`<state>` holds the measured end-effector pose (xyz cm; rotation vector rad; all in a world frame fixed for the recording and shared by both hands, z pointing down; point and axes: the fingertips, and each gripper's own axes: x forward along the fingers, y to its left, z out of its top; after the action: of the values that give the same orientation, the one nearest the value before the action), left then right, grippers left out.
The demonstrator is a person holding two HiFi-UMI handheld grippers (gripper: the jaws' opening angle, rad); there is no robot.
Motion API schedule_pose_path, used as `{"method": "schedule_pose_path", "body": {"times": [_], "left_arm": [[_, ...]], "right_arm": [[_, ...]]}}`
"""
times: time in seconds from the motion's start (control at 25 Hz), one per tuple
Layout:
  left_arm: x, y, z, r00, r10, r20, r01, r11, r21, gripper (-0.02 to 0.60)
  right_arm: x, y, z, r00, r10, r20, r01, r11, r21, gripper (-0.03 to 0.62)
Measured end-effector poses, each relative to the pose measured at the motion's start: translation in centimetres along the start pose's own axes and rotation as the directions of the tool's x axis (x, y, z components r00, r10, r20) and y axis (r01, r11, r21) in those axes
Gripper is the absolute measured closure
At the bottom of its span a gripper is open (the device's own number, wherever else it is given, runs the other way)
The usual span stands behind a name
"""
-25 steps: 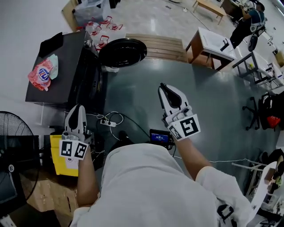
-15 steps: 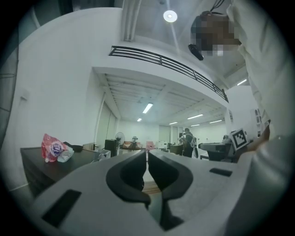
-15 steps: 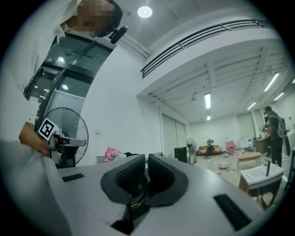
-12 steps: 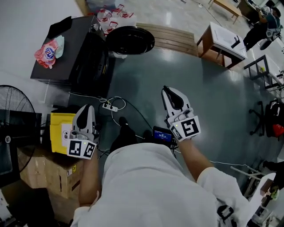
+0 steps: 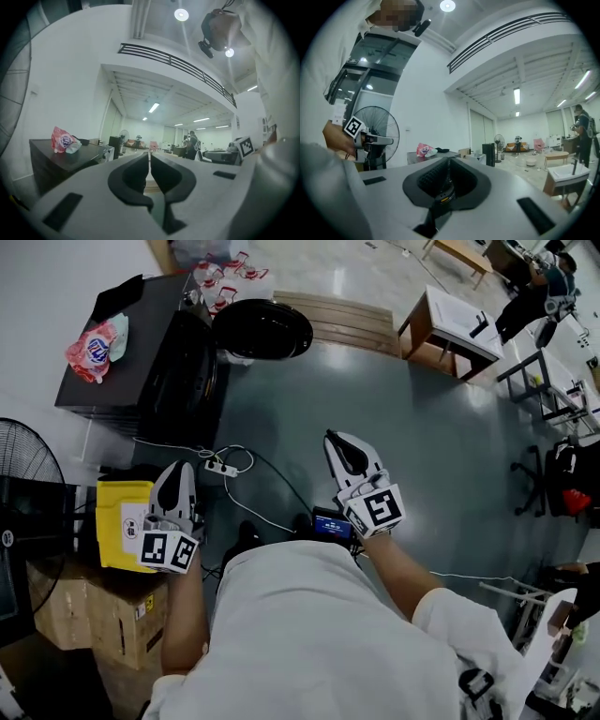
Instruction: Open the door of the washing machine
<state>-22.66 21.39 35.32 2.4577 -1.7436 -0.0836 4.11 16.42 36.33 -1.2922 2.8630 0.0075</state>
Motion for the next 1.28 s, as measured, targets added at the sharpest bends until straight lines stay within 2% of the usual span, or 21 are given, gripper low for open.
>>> {"method": "schedule_pose_path", "body": {"times": [0.24, 0.44, 0.68, 1.28], "left_arm": [[-0.1, 1.0, 1.4, 0.998, -0.064, 0.0, 0.064, 0.997, 0.05, 0.561], [-0.6, 3.2, 0.5, 0.999, -0.05, -0.012, 0.05, 0.998, 0.027, 0.561], [-1.0, 4.3, 0.9, 1.0, -0.027, -0.009, 0.028, 0.998, 0.049, 0.561], [-2.7, 5.2, -0.5, 0.999, -0.004, -0.032, 0.004, 1.0, 0.017, 0.561]], "right_arm": [[1.4, 2.3, 0.6, 0.999, -0.036, -0.023, 0.036, 0.999, -0.007, 0.553], [3.1, 3.9, 0.9, 0.999, -0.049, -0.02, 0.048, 0.999, -0.019, 0.553], [3.7, 4.8, 0.1, 0.998, -0.051, -0.045, 0.051, 0.999, -0.011, 0.553], [4.7, 6.1, -0.9, 0.998, -0.047, -0.052, 0.048, 0.999, 0.018, 0.553]]}}
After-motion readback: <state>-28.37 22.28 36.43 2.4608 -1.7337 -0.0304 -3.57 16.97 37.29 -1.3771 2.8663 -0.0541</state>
